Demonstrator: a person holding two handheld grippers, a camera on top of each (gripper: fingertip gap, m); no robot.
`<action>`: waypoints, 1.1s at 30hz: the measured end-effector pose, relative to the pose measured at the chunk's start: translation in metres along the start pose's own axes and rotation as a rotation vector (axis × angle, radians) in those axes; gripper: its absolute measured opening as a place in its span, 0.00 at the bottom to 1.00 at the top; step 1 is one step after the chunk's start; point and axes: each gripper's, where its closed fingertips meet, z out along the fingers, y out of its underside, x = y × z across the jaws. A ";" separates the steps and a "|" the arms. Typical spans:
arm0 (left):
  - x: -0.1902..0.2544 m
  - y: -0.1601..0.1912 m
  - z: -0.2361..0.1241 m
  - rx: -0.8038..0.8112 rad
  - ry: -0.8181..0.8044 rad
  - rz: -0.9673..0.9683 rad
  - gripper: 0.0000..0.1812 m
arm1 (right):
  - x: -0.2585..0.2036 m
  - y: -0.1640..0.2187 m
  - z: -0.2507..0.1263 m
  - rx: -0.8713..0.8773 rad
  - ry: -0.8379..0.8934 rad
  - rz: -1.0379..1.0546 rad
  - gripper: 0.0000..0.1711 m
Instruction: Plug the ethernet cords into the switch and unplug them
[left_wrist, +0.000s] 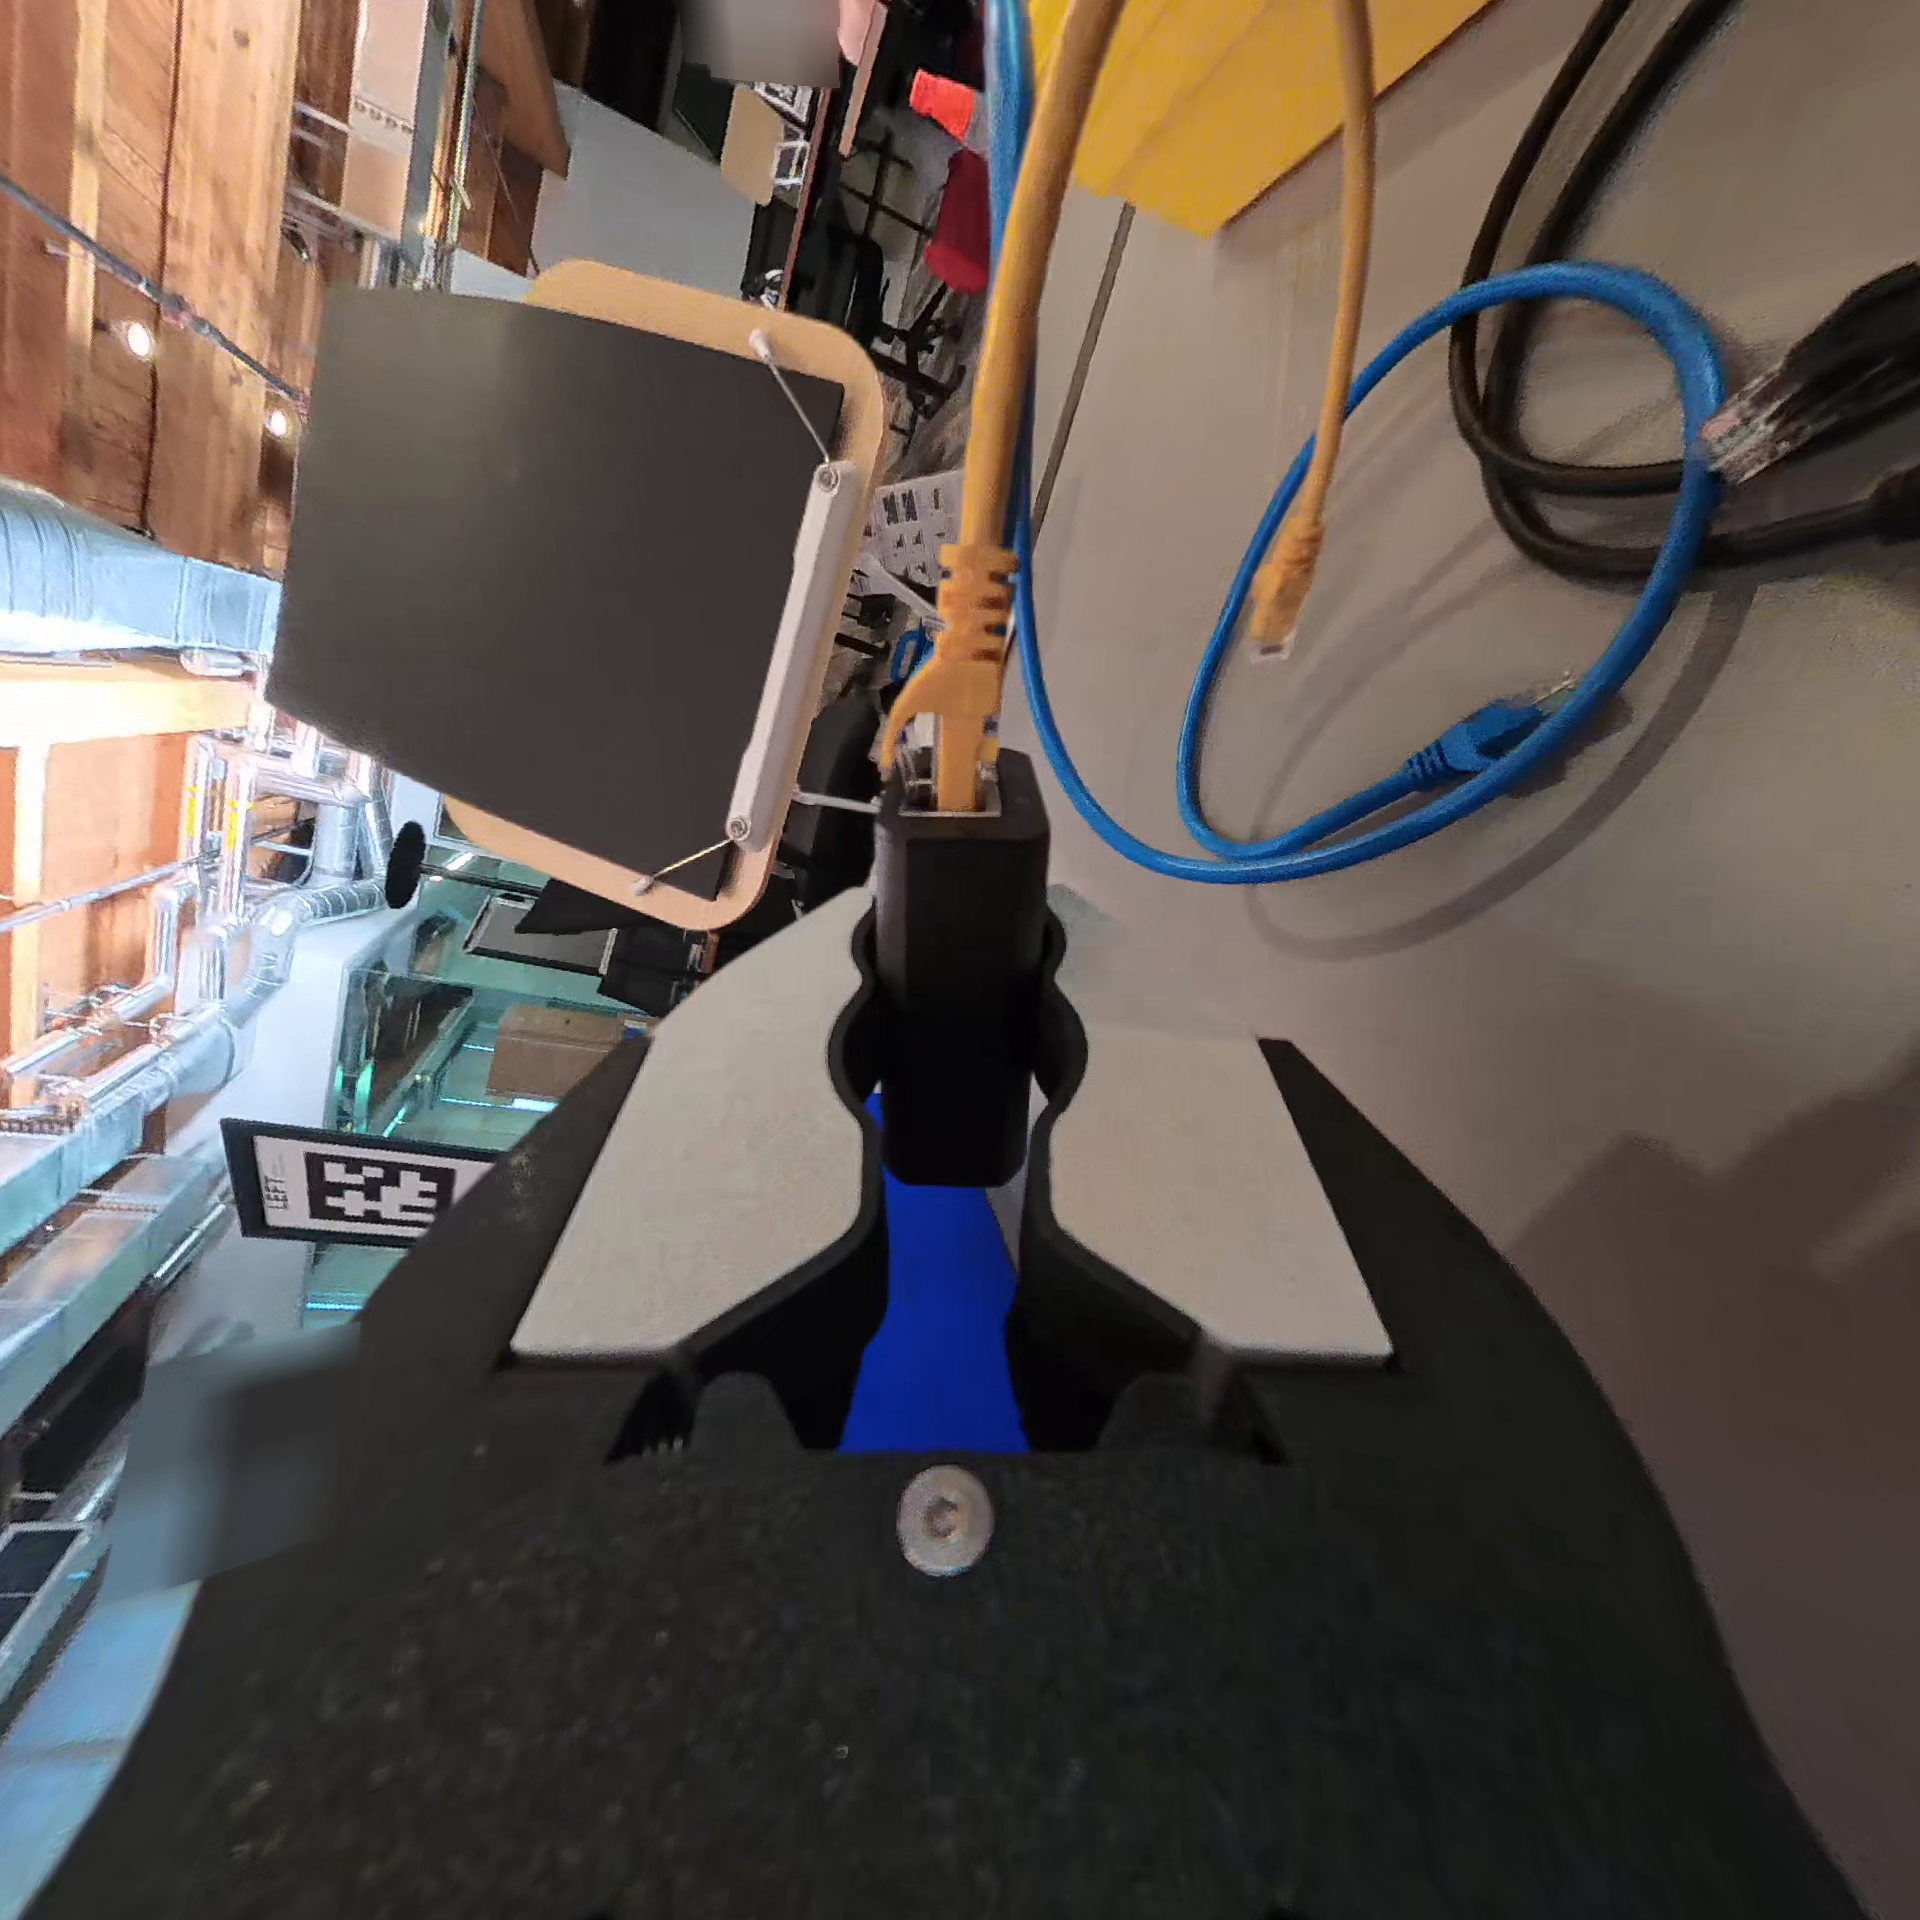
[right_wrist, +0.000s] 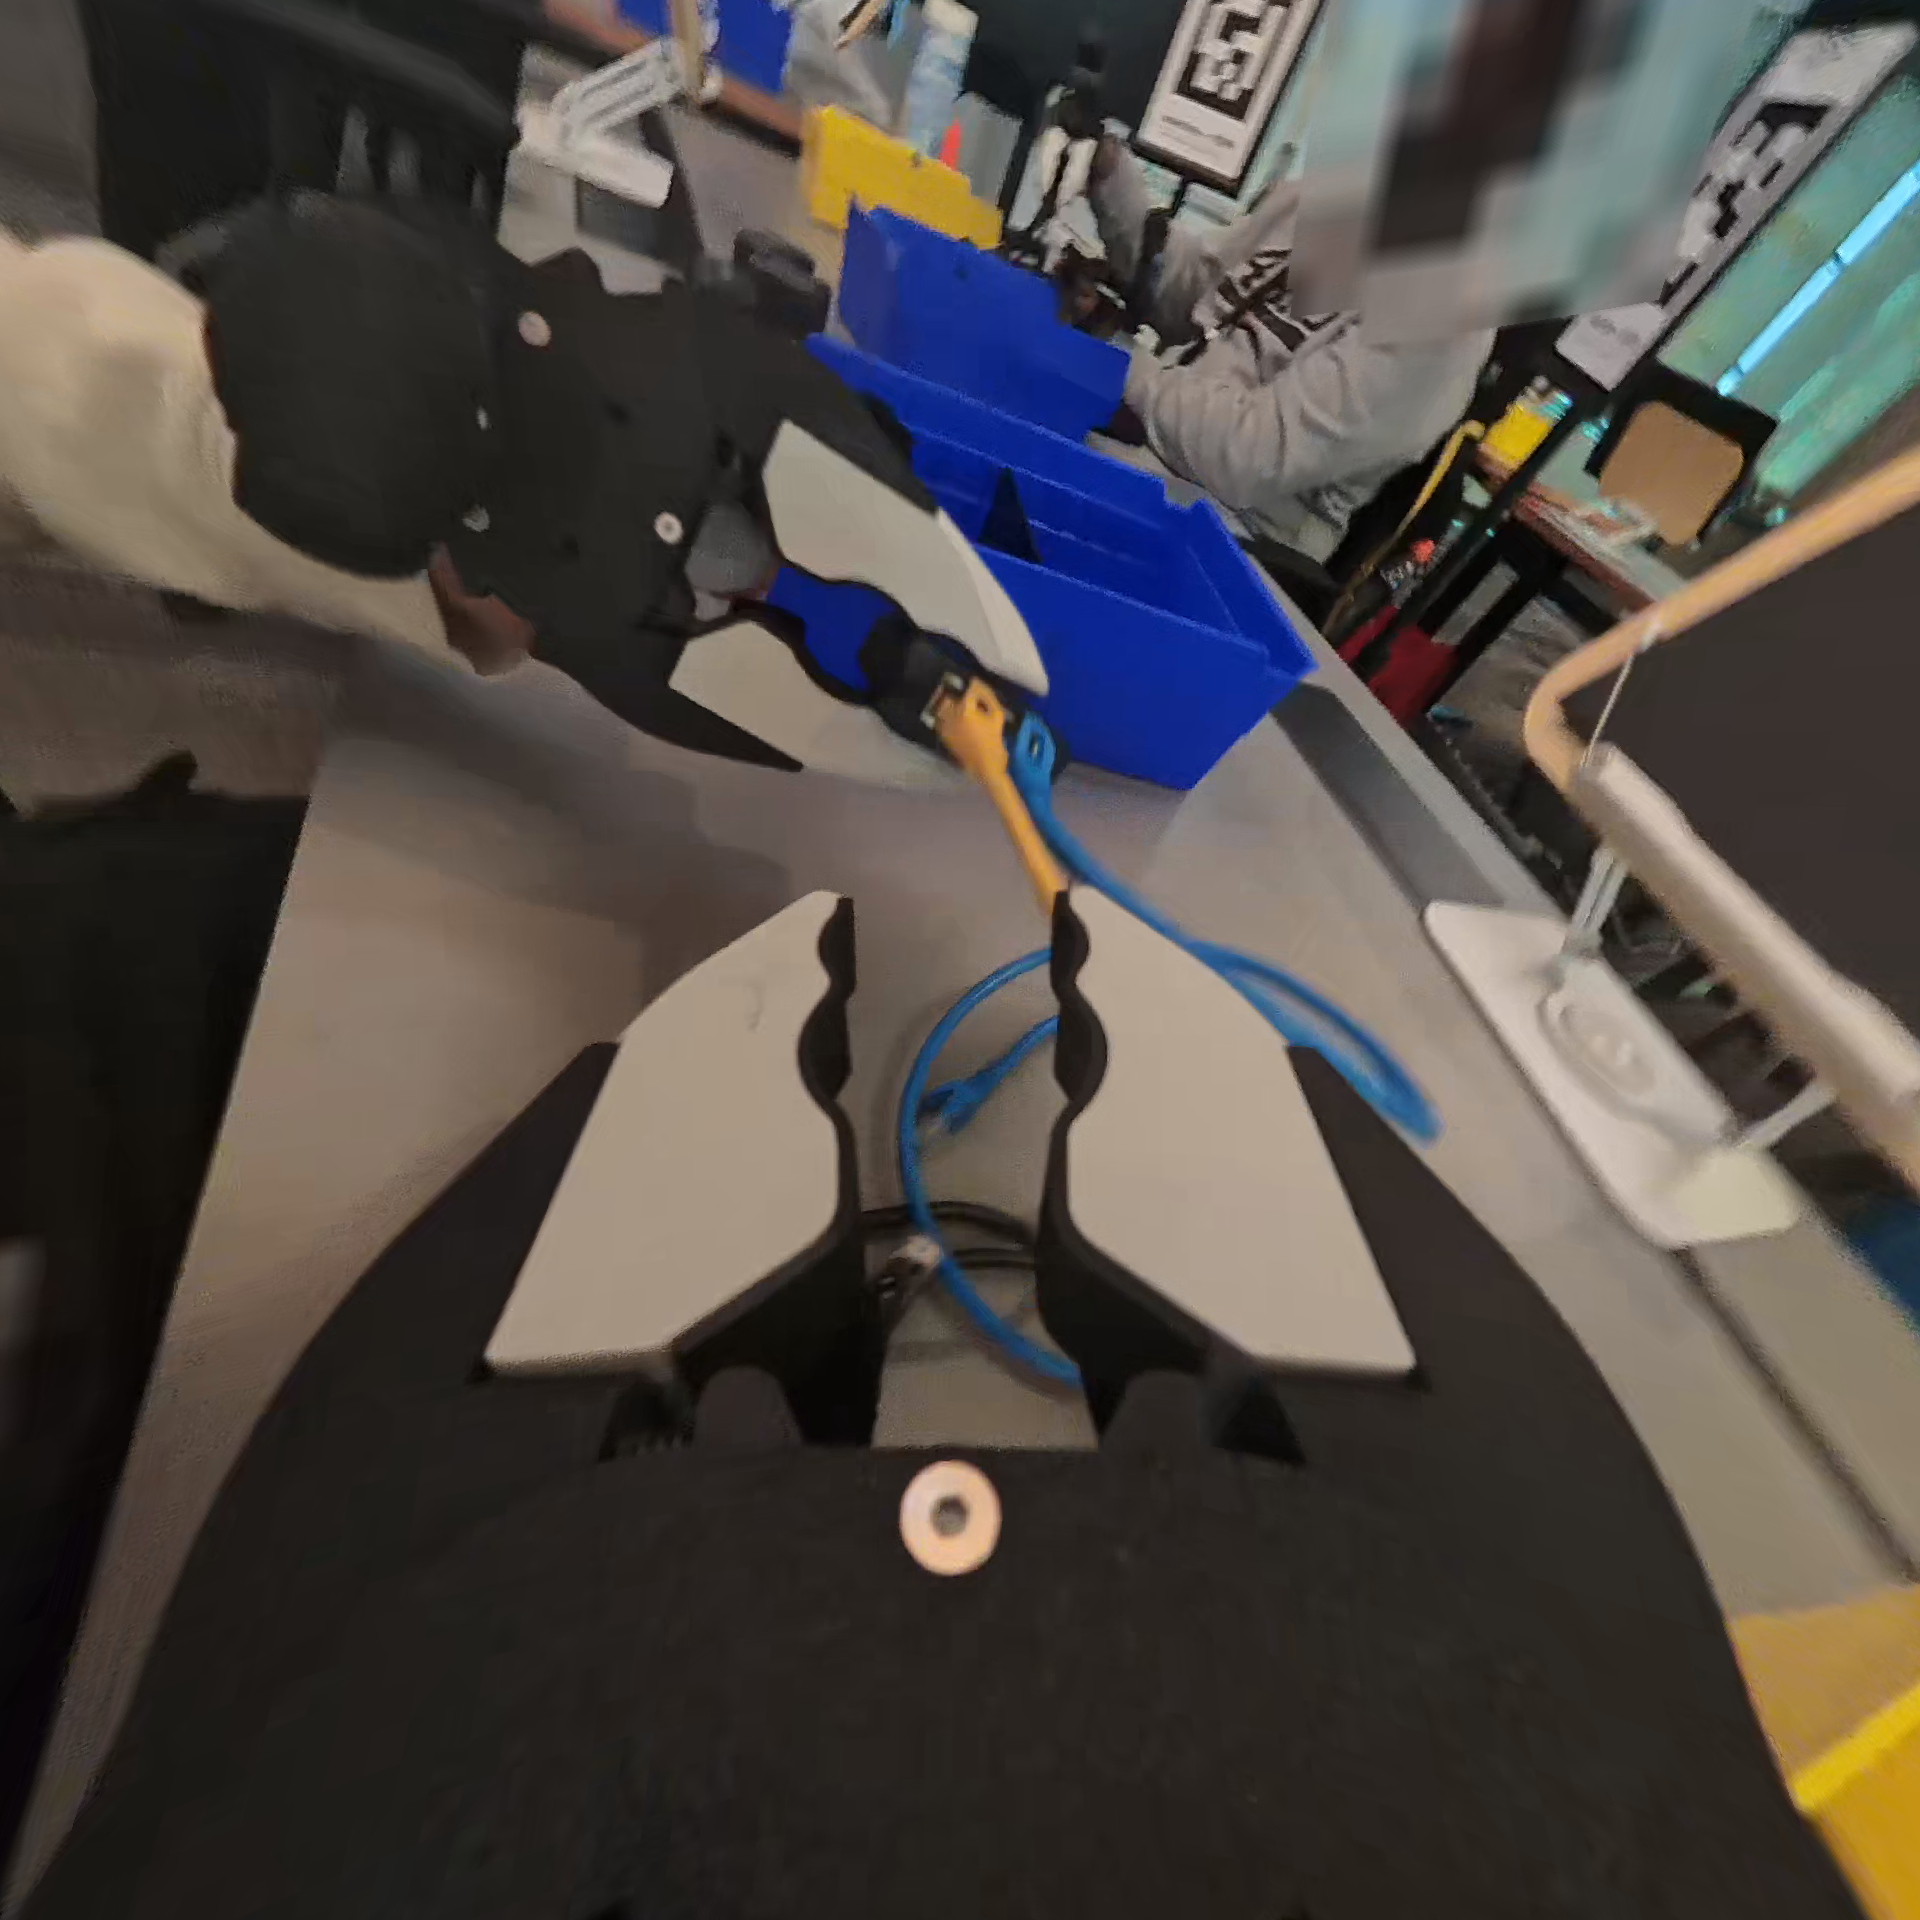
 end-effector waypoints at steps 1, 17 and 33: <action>0.002 -0.001 0.001 -0.002 0.009 0.007 0.14 | 0.002 -0.009 0.002 -0.011 -0.025 -0.060 0.21; 0.026 -0.008 0.009 -0.025 0.096 0.078 0.14 | -0.002 0.018 0.057 -0.329 -0.040 -0.528 0.11; 0.025 -0.003 0.009 -0.057 0.084 0.084 0.14 | 0.000 0.020 0.067 -0.342 -0.041 -0.543 0.09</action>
